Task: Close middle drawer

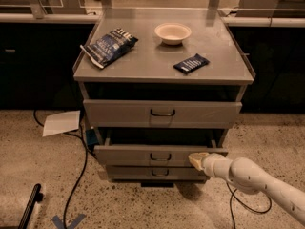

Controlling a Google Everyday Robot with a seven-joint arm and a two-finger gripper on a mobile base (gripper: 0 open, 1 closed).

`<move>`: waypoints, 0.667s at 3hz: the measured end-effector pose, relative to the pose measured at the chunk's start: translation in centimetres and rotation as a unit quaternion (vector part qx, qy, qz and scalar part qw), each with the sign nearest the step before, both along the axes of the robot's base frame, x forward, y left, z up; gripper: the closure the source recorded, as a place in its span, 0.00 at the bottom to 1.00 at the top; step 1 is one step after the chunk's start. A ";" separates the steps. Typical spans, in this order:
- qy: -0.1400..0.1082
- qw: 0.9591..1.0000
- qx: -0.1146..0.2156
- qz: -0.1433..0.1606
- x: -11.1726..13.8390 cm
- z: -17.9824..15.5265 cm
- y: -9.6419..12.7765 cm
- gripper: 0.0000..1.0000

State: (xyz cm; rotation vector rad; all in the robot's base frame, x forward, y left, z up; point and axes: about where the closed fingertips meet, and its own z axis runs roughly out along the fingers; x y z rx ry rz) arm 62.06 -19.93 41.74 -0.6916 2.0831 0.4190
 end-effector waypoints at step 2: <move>-0.019 1.000 0.009 0.010 4.3 -0.3 0.3 1.00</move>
Offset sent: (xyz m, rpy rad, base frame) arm 0.0490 -0.0021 -0.0035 0.0232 -0.0409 0.0217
